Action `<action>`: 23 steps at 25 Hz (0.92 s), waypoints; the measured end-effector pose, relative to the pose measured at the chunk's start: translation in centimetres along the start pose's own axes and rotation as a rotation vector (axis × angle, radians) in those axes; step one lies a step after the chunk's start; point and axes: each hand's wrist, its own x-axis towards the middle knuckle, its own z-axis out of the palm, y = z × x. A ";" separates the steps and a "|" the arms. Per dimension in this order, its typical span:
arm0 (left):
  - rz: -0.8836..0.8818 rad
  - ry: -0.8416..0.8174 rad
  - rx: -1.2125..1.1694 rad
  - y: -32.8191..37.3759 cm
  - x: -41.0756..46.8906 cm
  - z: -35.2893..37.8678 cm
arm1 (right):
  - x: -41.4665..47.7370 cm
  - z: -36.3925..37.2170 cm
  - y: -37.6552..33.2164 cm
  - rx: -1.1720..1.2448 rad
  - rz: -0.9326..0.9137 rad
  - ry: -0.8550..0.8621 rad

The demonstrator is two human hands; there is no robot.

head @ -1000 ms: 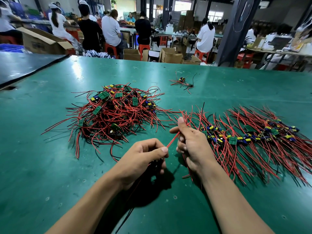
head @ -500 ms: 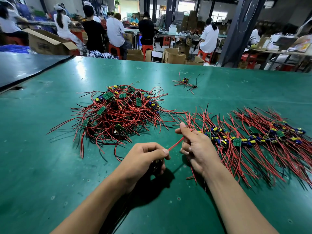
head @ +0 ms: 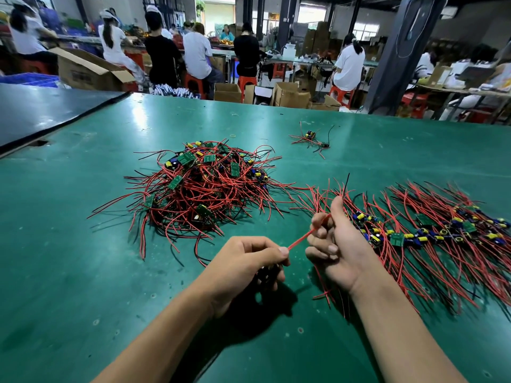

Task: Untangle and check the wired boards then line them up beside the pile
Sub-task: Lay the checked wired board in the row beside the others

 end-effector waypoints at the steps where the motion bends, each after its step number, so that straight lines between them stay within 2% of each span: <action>1: 0.016 0.091 0.004 -0.2 0.3 0.0 | -0.1 0.2 0.2 -0.078 -0.032 0.033; 3: 0.035 0.261 -0.054 -0.6 1.0 -0.3 | -0.5 0.7 0.9 -0.362 -0.158 0.085; 4: 0.025 0.295 -0.103 -0.7 1.4 -0.4 | -0.8 1.1 1.5 -0.531 -0.240 0.084; 7: -0.046 0.192 -0.257 -0.9 2.1 -0.6 | -1.1 2.0 3.6 -1.019 -0.459 -0.004; 10: -0.074 0.099 -0.335 -1.0 2.0 -0.4 | -1.0 2.0 4.3 -1.188 -0.644 0.026; 13: -0.052 0.157 -0.246 -1.1 2.2 -0.3 | -0.6 0.6 2.3 -1.289 -0.673 0.301; 15: -0.054 0.184 -0.253 -0.9 2.1 -0.3 | -0.5 -1.0 0.5 -1.497 -0.591 0.530; 17: -0.064 0.202 -0.274 -0.8 2.1 -0.2 | -0.7 -1.3 0.0 -1.638 -0.582 0.666; 18: -0.070 0.213 -0.280 -0.7 2.1 -0.1 | -0.7 -0.7 0.5 -1.647 -0.643 0.661; 20: -0.075 0.240 -0.301 -0.5 2.4 0.0 | 0.1 1.7 2.2 -1.636 -0.771 0.491; 23: -0.064 0.262 -0.359 -0.3 2.6 -0.1 | 3.1 5.4 3.0 -1.494 -0.768 0.208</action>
